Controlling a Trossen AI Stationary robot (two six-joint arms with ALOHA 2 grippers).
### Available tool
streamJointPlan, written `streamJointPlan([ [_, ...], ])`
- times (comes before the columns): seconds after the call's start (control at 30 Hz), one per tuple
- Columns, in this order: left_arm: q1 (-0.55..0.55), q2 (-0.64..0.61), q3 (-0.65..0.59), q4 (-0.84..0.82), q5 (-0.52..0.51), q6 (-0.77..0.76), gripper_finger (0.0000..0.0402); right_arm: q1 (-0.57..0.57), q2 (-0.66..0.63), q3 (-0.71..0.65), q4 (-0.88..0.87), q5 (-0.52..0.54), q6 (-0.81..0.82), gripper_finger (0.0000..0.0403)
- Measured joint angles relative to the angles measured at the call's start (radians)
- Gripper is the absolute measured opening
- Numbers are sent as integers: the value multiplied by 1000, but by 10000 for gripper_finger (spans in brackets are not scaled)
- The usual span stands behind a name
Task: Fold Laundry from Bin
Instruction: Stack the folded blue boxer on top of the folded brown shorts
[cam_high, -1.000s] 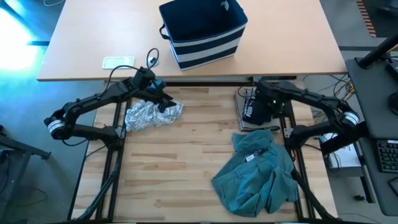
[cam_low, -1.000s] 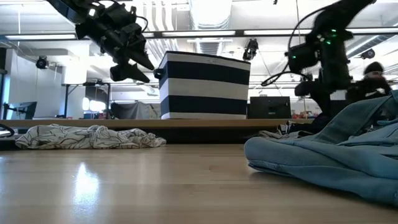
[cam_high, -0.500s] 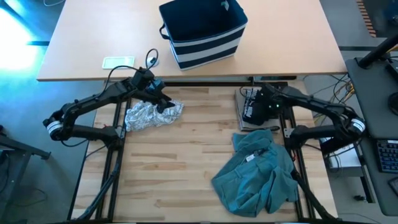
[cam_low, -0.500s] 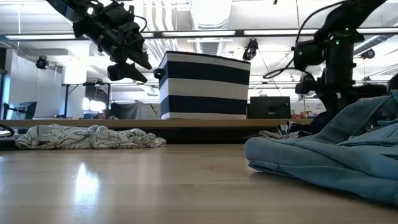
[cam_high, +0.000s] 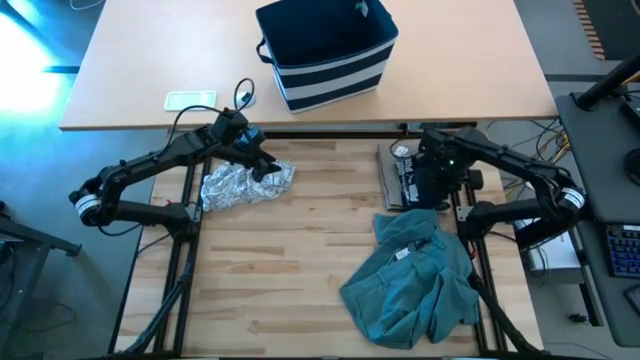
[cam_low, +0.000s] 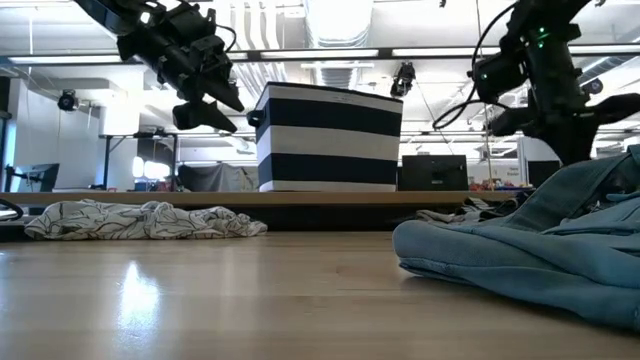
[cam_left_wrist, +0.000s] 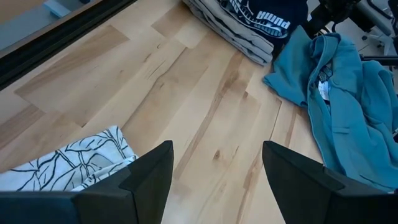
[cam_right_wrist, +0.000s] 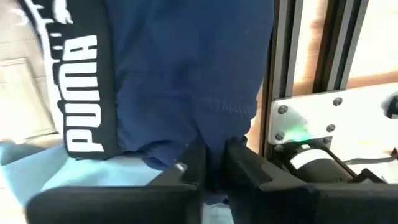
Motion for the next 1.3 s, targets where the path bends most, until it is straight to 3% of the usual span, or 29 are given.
streamJointPlan([
  [0.2,0,-8,0,-16,0,0,230,0,29,-39,9,30,-31,121],
  [0.43,5,-54,0,-52,0,-6,230,54,50,117,94,74,-67,197],
  [0.7,8,-82,0,-77,0,-26,230,65,276,259,63,108,-198,204],
  [1.03,8,-114,0,-155,-53,-26,230,73,534,268,251,267,-270,203],
  [1.3,8,-130,0,-165,-100,-27,230,140,539,275,273,3,-379,203],
])
